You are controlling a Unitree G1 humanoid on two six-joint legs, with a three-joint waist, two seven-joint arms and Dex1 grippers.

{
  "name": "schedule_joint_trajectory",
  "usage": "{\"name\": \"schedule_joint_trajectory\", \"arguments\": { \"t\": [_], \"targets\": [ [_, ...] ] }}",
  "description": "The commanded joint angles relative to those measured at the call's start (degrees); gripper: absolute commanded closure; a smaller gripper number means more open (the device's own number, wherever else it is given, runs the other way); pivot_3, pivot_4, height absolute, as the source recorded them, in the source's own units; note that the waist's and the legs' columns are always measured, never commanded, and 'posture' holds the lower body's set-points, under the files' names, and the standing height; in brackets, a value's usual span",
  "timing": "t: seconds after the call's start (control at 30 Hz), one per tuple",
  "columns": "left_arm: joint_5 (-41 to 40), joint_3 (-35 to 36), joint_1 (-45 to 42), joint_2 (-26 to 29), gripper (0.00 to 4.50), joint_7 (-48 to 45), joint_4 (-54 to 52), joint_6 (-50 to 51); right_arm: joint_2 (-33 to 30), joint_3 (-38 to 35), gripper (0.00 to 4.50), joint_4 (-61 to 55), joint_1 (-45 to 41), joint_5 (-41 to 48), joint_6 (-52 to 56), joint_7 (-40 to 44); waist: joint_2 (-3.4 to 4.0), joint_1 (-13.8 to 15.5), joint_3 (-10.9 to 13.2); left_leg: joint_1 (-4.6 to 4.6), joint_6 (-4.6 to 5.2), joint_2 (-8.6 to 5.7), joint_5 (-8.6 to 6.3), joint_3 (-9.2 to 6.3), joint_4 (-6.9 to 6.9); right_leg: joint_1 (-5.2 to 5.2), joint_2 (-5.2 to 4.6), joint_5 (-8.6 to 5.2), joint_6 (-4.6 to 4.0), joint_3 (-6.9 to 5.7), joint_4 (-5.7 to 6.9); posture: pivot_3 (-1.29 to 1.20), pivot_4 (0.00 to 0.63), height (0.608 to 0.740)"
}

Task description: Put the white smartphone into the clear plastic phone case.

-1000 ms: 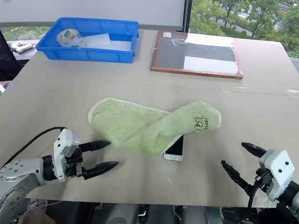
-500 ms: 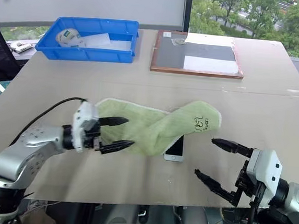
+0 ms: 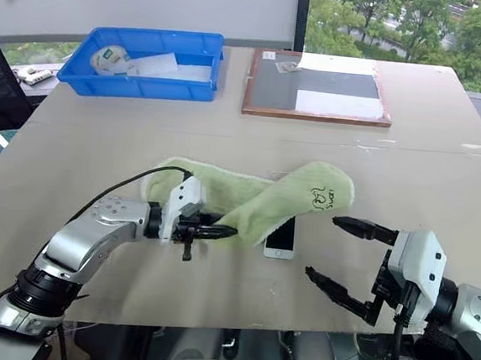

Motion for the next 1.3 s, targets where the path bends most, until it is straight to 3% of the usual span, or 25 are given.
{"name": "schedule_joint_trajectory", "arguments": {
  "t": [0.03, 0.13, 0.27, 0.37, 0.63, 0.83, 0.93, 1.2, 1.3],
  "targets": [
    [-0.3, 12.8, -1.1, -3.2, 4.49, 8.1, 3.0, -10.2, 0.0, 0.7, 0.0, -0.9, -1.0, 0.6, 0.0, -1.2, -0.02, 0.0, 0.0, 0.01, 0.0, 0.0, 0.0, -0.01, 0.0, 0.01, -0.01, 0.0, 0.0, 0.01, 0.01, 0.0, 0.15, 0.74],
    [0.2, 20.3, -2.5, -3.8, 4.49, 13.2, 6.7, -14.3, 0.6, 2.5, 0.0, 0.0, -1.6, -1.3, -1.0, -1.2, -0.03, -0.1, 0.0, 0.03, 0.0, -0.01, 0.0, -0.01, 0.0, 0.01, 0.01, 0.01, 0.0, 0.01, 0.06, 0.0, 0.15, 0.74],
    [-0.5, 28.1, -9.0, -2.6, 4.49, 22.3, 14.7, -12.0, 0.7, 5.1, 0.0, 2.2, -3.7, -2.5, -1.7, -0.4, -0.12, 0.1, 0.0, 0.03, 0.01, -0.04, 0.01, 0.02, 0.01, 0.01, 0.05, 0.01, 0.02, 0.01, 0.05, 0.0, 0.15, 0.74],
    [-1.0, 30.4, -13.4, -1.9, 4.49, 25.3, 18.3, -10.9, 0.5, 6.1, 0.0, 3.6, -5.1, -2.9, -2.1, 0.1, -0.34, 0.3, -0.1, -0.02, 0.01, -0.06, 0.01, -0.01, 0.06, 0.02, 0.05, 0.02, 0.03, -0.05, 0.06, 0.0, 0.15, 0.74],
    [3.9, 24.5, -12.7, -2.4, 4.49, 30.2, 19.9, -1.8, 0.6, 5.9, 0.0, 4.8, -4.9, -4.3, -3.3, 1.1, -0.43, 0.1, -0.1, 0.01, 0.01, -0.06, 0.01, 0.03, 0.05, 0.07, 0.04, 0.15, 0.24, 0.0, 0.05, 0.0, 0.15, 0.74],
    [4.5, 21.0, -11.8, -1.0, 4.49, 27.1, 20.6, 2.3, 1.2, 5.6, 0.0, 3.6, -1.5, -5.8, -4.4, 0.4, -0.46, 0.0, -0.1, 0.03, 0.0, 0.0, 0.01, -0.02, 0.06, 0.05, 0.11, 0.04, 0.03, -0.05, 0.12, 0.0, 0.15, 0.74],
    [1.8, 22.6, -13.8, -1.0, 3.64, 24.6, 20.4, 3.3, 1.7, 5.9, 0.0, 3.3, -0.7, -6.4, -4.9, -0.2, -0.47, 0.0, -0.1, 0.05, 0.0, 0.01, 0.01, -0.01, 0.07, 0.06, 0.08, 0.03, 0.02, -0.04, 0.14, 0.0, 0.15, 0.74],
    [-5.6, 22.5, -15.0, 2.8, 0.06, 12.5, 17.4, 8.7, 2.8, 7.2, 0.0, 3.2, -0.6, -7.3, -5.2, -1.0, -0.47, -0.1, -0.1, 0.04, 0.0, 0.0, 0.01, 0.04, 0.06, 0.04, 0.05, 0.02, 0.02, 0.0, 0.13, 0.0, 0.15, 0.74],
    [-9.9, 21.3, -14.5, 4.0, 0.06, 7.1, 13.8, 12.9, 3.3, 7.5, 0.0, 3.4, -0.9, -7.1, -5.4, -1.2, -0.47, -0.1, -0.1, 0.03, 0.0, 0.0, 0.01, 0.02, 0.06, 0.03, 0.06, 0.02, 0.02, -0.02, 0.13, 0.0, 0.15, 0.74]
  ]
}}
